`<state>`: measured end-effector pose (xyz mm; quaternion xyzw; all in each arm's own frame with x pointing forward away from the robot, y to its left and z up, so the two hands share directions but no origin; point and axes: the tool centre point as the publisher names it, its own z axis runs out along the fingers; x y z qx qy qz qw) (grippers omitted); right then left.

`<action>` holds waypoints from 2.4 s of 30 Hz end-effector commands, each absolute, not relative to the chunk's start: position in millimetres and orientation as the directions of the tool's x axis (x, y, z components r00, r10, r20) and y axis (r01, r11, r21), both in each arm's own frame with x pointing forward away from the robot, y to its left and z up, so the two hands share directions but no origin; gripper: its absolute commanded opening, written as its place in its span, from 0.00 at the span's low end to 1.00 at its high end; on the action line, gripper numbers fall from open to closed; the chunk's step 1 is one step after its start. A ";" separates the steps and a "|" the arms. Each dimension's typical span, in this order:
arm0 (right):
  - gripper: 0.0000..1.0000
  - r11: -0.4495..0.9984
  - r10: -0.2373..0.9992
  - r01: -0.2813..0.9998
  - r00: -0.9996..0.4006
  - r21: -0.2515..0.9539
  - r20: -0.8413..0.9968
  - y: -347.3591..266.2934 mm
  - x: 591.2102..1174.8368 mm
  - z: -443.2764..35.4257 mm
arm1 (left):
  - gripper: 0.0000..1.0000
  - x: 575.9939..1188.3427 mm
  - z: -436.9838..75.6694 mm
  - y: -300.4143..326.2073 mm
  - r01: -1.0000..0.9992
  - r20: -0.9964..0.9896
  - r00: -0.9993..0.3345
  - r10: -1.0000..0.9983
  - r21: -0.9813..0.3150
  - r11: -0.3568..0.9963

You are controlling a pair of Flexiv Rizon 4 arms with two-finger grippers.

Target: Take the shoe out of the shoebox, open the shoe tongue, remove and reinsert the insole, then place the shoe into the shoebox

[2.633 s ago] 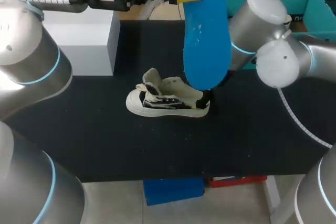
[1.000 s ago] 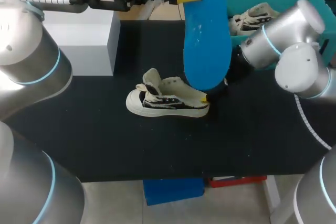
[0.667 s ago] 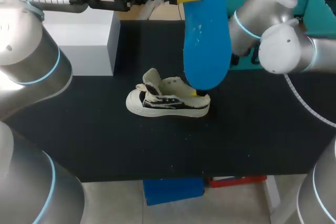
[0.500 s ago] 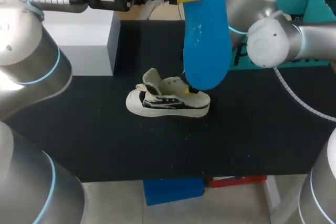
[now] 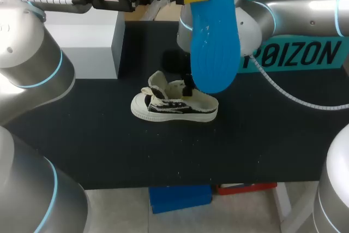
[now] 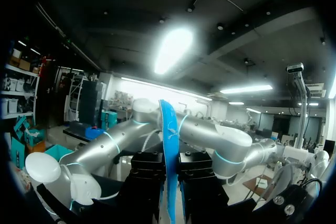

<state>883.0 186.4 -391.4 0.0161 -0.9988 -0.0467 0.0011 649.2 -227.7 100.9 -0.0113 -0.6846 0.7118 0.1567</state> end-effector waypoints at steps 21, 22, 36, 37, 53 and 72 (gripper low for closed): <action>0.00 1.000 -0.014 -0.014 -0.999 0.009 0.030 188.8 888.2 -406.3 | 0.00 649.2 100.5 -229.8 -0.207 0.198 -0.951 0.236 -0.978 -0.016; 0.00 1.000 -0.014 -0.014 -0.999 0.009 0.030 188.8 888.2 -406.3 | 0.00 649.2 100.5 -229.8 -0.207 0.198 -0.951 0.236 -0.978 -0.016; 0.00 0.996 0.082 0.082 -0.997 0.026 -0.011 181.6 889.6 -384.2 | 0.00 649.2 100.5 -229.8 -0.207 0.198 -0.951 0.236 -0.978 -0.016; 0.00 0.988 0.151 0.150 -0.988 0.016 -0.019 177.5 889.6 -372.0 | 0.00 649.2 100.5 -229.8 -0.207 0.198 -0.951 0.236 -0.978 -0.016; 0.00 0.393 0.920 0.920 -0.393 0.010 -0.002 132.2 871.4 -307.7 | 0.00 649.2 100.5 -229.8 -0.207 0.198 -0.951 0.236 -0.978 -0.016; 0.00 -0.010 1.000 0.999 0.010 -0.043 -0.004 137.6 879.0 -350.9 | 0.00 649.2 100.5 -229.8 -0.207 0.198 -0.951 0.236 -0.978 -0.016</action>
